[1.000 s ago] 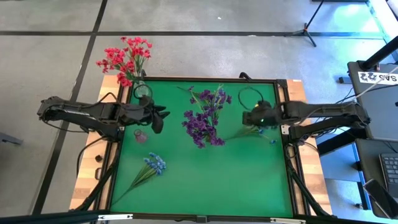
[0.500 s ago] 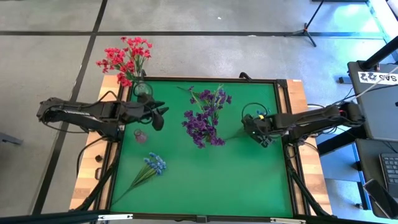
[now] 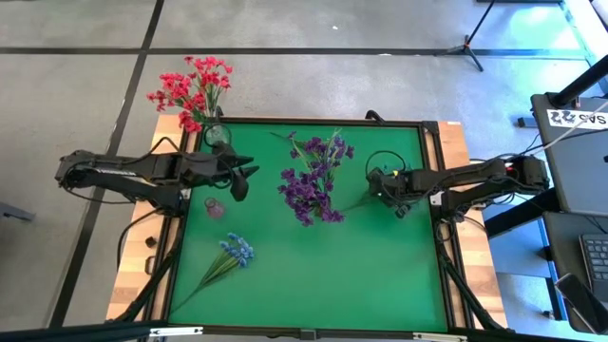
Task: Sort flowers into vase by color
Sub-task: Put the right blue flowers into the violet vase
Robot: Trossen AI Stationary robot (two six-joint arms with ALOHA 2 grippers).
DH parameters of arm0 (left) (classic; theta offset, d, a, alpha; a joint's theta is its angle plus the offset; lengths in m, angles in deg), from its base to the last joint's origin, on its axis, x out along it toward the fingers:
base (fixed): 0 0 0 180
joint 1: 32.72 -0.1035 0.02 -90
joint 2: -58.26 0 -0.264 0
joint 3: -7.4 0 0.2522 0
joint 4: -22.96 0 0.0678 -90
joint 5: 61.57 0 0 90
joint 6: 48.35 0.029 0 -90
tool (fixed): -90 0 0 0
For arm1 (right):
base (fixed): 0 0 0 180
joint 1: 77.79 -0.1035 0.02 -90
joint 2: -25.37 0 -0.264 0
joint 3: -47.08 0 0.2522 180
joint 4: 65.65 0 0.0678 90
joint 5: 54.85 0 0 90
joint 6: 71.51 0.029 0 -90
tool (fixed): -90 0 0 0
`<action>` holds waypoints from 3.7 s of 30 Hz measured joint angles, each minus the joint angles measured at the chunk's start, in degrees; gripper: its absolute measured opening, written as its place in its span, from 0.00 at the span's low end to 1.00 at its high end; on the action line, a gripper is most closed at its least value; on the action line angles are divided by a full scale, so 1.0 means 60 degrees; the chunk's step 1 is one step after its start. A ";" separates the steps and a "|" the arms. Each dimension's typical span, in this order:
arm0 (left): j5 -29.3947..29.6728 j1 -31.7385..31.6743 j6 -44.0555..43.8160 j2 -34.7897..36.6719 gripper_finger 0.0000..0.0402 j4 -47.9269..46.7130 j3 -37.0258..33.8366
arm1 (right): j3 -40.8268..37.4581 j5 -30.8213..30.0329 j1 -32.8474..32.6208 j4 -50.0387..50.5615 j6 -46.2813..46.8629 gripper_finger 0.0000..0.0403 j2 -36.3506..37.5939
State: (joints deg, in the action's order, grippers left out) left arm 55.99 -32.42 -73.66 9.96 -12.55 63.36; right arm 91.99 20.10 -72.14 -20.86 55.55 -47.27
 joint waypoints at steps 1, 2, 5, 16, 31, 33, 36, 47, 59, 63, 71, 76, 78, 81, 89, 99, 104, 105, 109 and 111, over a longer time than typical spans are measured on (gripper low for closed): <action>-0.0129 0.0074 0.0008 0.0073 0.39 0.0169 0.0000 | 0.0000 -0.0218 0.0001 0.0062 -0.0181 0.14 0.0000; -0.0276 0.0156 0.0046 0.0144 0.39 0.0368 0.0000 | 0.0000 -0.0501 0.0001 0.0105 -0.0403 0.08 0.0000; -0.0992 0.0391 0.0078 0.0397 0.39 0.1353 0.0000 | 0.0000 -0.0830 0.0004 0.0100 -0.1231 0.04 0.0063; -0.2643 0.1491 -0.0686 0.1267 0.39 0.3521 0.0000 | 0.2533 -0.2477 -0.1092 0.4621 -0.5225 0.04 0.2591; -0.0978 0.2371 -0.1848 0.0978 0.39 0.6526 0.0000 | 0.8270 -0.4274 -0.4504 0.2160 -1.2582 0.01 0.2535; -0.0823 0.2476 -0.1734 0.0607 0.39 0.6700 0.0000 | 0.8597 -0.4272 -0.4805 0.1110 -1.3470 0.02 0.2119; -0.0824 0.2627 -0.1448 -0.0145 0.39 0.7608 0.0000 | 0.8944 -0.3966 -0.4887 -0.0321 -1.4173 0.01 0.1402; -0.2205 0.2687 -0.0600 -0.1631 0.52 0.9671 0.0007 | 0.9249 -0.1608 -0.4531 -0.3395 -1.5838 0.01 -0.0733; -0.3037 0.2735 0.0602 -0.1716 0.52 0.9772 0.0007 | 0.9238 -0.0308 -0.3780 -0.6544 -1.6075 0.02 -0.2680; -0.2875 0.2730 0.1035 -0.1817 0.52 0.9679 0.0007 | 0.9239 -0.0576 -0.3671 -0.6754 -1.6128 0.02 -0.3036; -0.2427 0.2723 0.1164 -0.2385 0.52 0.9761 0.0007 | 0.9240 -0.1223 -0.3606 -0.7353 -1.6464 0.02 -0.3535; -0.2413 0.2723 0.1161 -0.2466 0.52 0.9845 0.0007 | 0.9242 -0.1979 -0.3606 -0.6990 -1.6483 0.02 -0.3548; -0.2145 0.2723 0.1066 -0.2466 0.52 0.9794 0.0007 | 0.9242 -0.1877 -0.3606 -0.7005 -1.6497 0.02 -0.3548; -0.1721 0.2719 0.1069 -0.2528 0.52 0.9791 0.0007 | 0.9242 -0.1620 -0.3547 -0.7114 -1.6512 0.02 -0.3548; -0.1652 0.2697 0.1015 -0.2880 0.52 0.9815 -0.0003 | 0.9245 -0.1375 -0.3540 -0.7510 -1.6726 0.03 -0.3795; -0.1112 0.2686 0.0551 -0.2932 0.22 0.9906 -0.0004 | 0.9242 -0.1430 -0.3558 -0.7417 -1.6726 0.22 -0.3814; -0.1018 0.2690 0.0879 -0.2917 0.03 0.9864 -0.0004 | 0.9242 -0.1406 -0.3556 -0.7407 -1.6798 0.36 -0.3811; -0.1012 0.2699 0.1058 -0.2861 0.03 0.9848 -0.0004 | 0.9242 -0.1396 -0.3564 -0.7407 -1.6907 0.39 -0.3761; -0.0592 0.2893 0.2223 -0.2128 0.02 0.9875 -0.0004 | 0.9520 -0.1416 -0.3778 -0.7326 -1.7489 0.48 -0.3477; -0.0196 0.3102 0.3393 -0.1478 0.02 0.9690 -0.0004 | 0.9786 -0.1587 -0.3968 -0.7213 -1.7859 0.52 -0.3322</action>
State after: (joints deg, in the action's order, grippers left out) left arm 54.81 -13.81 -53.30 1.09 45.59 63.34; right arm 150.71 10.58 -95.95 -64.14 -51.60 -67.20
